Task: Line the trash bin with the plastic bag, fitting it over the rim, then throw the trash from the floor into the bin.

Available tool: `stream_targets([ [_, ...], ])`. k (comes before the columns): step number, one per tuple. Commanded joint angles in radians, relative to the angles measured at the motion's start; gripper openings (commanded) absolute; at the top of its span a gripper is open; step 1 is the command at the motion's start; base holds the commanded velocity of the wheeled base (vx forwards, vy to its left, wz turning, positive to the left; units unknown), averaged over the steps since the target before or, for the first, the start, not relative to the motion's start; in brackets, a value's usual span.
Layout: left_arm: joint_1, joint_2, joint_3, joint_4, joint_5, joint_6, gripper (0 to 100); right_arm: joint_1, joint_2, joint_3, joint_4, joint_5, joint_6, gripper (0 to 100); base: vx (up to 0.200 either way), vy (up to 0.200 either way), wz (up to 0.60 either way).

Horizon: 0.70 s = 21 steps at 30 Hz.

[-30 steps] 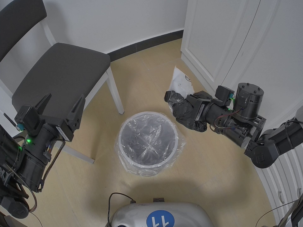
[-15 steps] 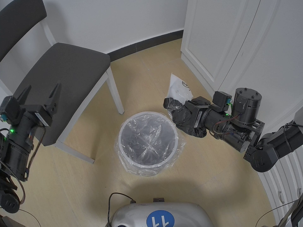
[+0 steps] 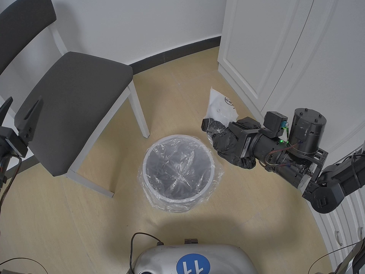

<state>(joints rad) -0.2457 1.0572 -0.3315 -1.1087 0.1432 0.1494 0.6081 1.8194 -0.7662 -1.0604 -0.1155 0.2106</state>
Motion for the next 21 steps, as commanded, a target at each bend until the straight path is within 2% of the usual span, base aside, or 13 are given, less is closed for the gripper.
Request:
stream_targets([
  [1, 0.014, -0.105, -0.023, 0.038, -0.011, -0.001, 100, 0.002, -0.032, 0.018, -0.006, -0.001, -0.007, 0, 0.000, 0.000, 0.00],
  [16, 0.013, -0.011, -0.020, 0.035, -0.007, -0.004, 100, 0.018, -0.015, -0.018, 0.022, 0.000, 0.018, 0, 0.000, 0.000, 0.00],
  [21, 0.013, 0.003, -0.021, 0.040, -0.004, -0.014, 100, 0.085, 0.023, -0.038, 0.054, -0.003, 0.070, 0, 0.000, 0.000, 0.00],
])
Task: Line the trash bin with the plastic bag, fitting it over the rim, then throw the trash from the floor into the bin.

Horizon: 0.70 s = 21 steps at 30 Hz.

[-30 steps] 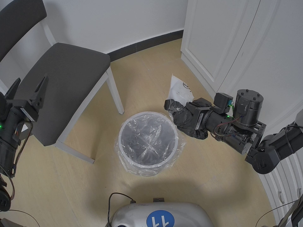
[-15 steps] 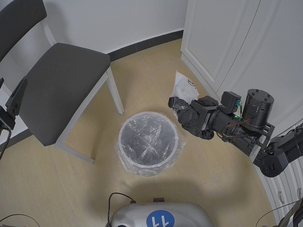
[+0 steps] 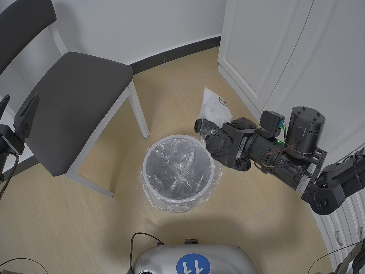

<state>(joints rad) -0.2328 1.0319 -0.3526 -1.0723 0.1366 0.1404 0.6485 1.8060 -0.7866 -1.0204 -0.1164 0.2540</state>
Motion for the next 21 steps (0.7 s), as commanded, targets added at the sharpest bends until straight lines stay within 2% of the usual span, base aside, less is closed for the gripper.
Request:
stream_targets([
  [1, 0.000, 0.036, 0.001, 0.003, 0.003, -0.005, 100, 0.059, 0.049, -0.019, 0.017, -0.003, 0.034, 0, 0.000, 0.000, 0.00],
  [11, 0.007, 0.073, 0.000, -0.001, 0.011, -0.007, 100, 0.100, 0.199, -0.092, 0.031, -0.051, 0.044, 0, 0.000, 0.000, 0.00],
  [15, 0.007, 0.073, -0.003, -0.001, 0.009, -0.005, 100, 0.095, 0.213, -0.134, 0.095, -0.058, 0.063, 0, 0.000, 0.000, 0.00],
  [17, 0.007, 0.077, -0.003, 0.000, 0.009, -0.005, 100, 0.094, 0.207, -0.175, 0.169, -0.060, 0.111, 0, 0.000, 0.000, 0.00],
  [21, 0.007, 0.094, -0.005, -0.005, 0.011, -0.009, 100, 0.102, 0.205, -0.295, 0.338, -0.062, 0.272, 0, 0.000, 0.000, 0.00],
])
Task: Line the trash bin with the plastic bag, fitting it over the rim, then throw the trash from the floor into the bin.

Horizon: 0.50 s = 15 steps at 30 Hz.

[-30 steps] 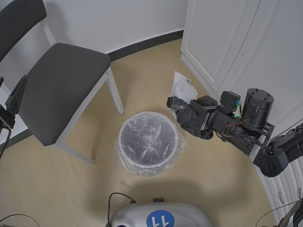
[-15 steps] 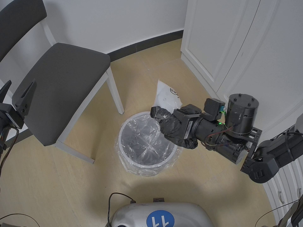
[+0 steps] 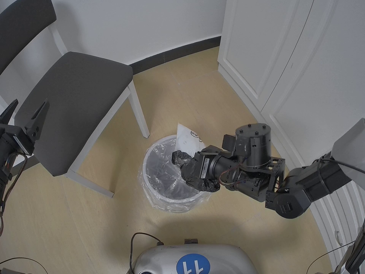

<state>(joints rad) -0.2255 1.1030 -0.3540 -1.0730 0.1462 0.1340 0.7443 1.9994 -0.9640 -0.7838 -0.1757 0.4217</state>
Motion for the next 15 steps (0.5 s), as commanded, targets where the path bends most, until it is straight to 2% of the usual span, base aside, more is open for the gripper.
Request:
stream_targets([
  [1, 0.000, 0.024, -0.002, -0.004, 0.001, -0.004, 100, 0.006, 0.018, -0.147, 0.136, -0.002, 0.141, 0, 0.000, 0.000, 0.00],
  [2, 0.000, 0.023, -0.002, -0.004, 0.001, -0.004, 100, 0.009, 0.024, -0.174, 0.170, -0.002, 0.180, 0, 0.000, 0.000, 0.00],
  [3, 0.000, 0.023, -0.002, -0.004, 0.001, -0.004, 100, 0.009, 0.024, -0.174, 0.170, -0.002, 0.180, 0, 0.000, 0.000, 0.00],
  [4, 0.000, 0.021, -0.005, -0.005, 0.001, -0.004, 100, 0.023, 0.055, -0.229, 0.232, -0.002, 0.264, 0, 0.000, 0.000, 0.00],
  [6, 0.000, 0.021, -0.008, -0.005, 0.001, -0.004, 100, 0.035, 0.090, -0.277, 0.261, -0.002, 0.321, 0, 0.000, 0.000, 0.00],
  [15, 0.006, 0.023, -0.019, -0.005, 0.001, -0.005, 100, 0.007, 0.168, -0.335, 0.252, 0.010, 0.399, 0, 0.000, 0.000, 0.00],
])
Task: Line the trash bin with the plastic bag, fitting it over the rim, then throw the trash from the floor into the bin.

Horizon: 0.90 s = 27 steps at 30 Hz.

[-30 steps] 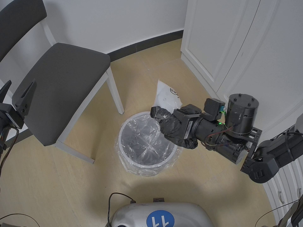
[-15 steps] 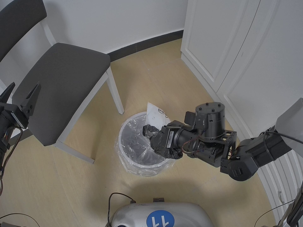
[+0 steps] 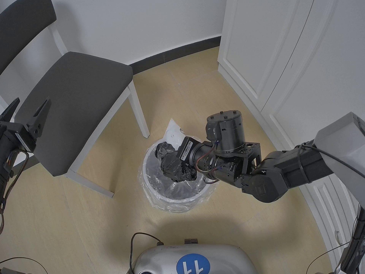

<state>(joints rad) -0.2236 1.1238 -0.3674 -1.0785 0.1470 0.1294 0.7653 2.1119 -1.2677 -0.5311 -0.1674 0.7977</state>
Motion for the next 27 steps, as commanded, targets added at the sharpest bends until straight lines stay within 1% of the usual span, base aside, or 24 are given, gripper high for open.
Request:
stream_targets([
  [1, 0.009, 0.001, -0.005, 0.000, 0.000, 0.001, 100, -0.017, 0.063, -0.041, 0.000, 0.002, 0.035, 0, 0.000, 0.000, 0.00],
  [4, 0.023, 0.001, -0.007, -0.003, 0.000, 0.001, 100, -0.020, 0.089, -0.058, 0.006, 0.003, 0.052, 0, 0.000, 0.000, 0.00],
  [13, 0.023, 0.007, -0.002, -0.003, -0.001, 0.001, 100, -0.017, 0.145, -0.065, 0.011, 0.009, 0.052, 0, 0.000, 0.000, 0.00],
  [20, 0.023, 0.002, -0.005, -0.003, -0.001, 0.001, 100, -0.021, 0.238, -0.102, 0.014, 0.026, 0.054, 0, 0.000, 0.000, 0.00],
  [27, 0.023, 0.004, -0.005, -0.003, -0.001, 0.001, 100, -0.057, 0.292, -0.160, 0.057, 0.031, 0.054, 0, 0.000, 0.000, 0.00],
])
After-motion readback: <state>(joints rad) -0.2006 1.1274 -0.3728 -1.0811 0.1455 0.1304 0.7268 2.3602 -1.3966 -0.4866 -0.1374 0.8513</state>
